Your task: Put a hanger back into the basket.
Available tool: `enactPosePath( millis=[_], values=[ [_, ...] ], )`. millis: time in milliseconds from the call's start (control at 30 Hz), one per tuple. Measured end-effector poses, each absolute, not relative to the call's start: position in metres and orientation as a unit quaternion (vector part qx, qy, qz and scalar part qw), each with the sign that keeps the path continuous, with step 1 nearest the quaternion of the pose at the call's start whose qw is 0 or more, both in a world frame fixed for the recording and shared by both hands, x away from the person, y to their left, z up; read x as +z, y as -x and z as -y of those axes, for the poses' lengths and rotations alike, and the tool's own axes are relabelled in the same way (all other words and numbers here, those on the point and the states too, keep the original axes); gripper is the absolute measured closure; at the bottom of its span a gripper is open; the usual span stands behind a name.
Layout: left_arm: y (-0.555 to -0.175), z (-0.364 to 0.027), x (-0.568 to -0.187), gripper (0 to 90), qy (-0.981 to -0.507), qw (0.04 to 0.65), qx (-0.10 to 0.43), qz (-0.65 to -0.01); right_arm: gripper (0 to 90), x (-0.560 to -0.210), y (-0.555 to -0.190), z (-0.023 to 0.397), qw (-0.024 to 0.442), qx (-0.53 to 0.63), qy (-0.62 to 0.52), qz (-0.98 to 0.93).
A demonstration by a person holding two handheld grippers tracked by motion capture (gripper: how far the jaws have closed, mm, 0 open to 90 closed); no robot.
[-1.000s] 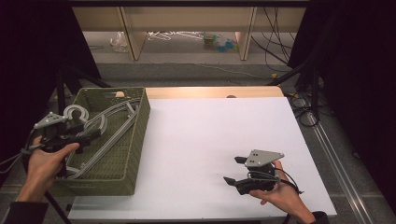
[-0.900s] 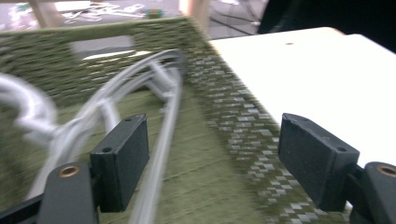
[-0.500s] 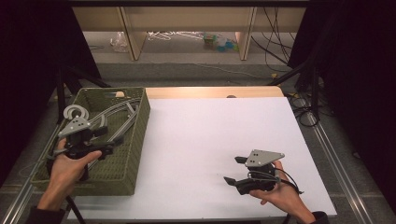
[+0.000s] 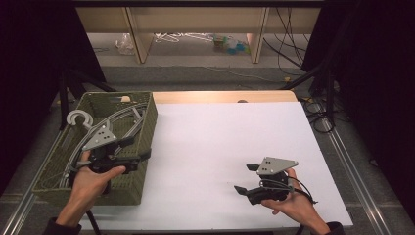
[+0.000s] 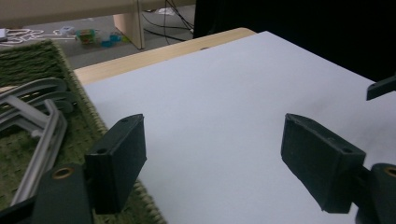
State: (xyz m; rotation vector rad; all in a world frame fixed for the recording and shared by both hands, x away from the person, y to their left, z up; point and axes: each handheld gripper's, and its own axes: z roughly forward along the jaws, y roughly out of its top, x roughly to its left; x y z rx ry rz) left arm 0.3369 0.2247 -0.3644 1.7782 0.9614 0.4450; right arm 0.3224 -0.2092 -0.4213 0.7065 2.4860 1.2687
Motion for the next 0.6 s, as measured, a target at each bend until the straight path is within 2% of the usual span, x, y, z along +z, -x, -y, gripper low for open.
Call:
enactPosePath(
  millis=[600],
  values=[
    [-0.322, -0.181, -0.385, 19.4, -0.751, 0.53, 0.162, -0.358, 17.1, -0.423, -0.323, 0.212, 0.135, 0.45, -0.244, -0.848]
  ],
)
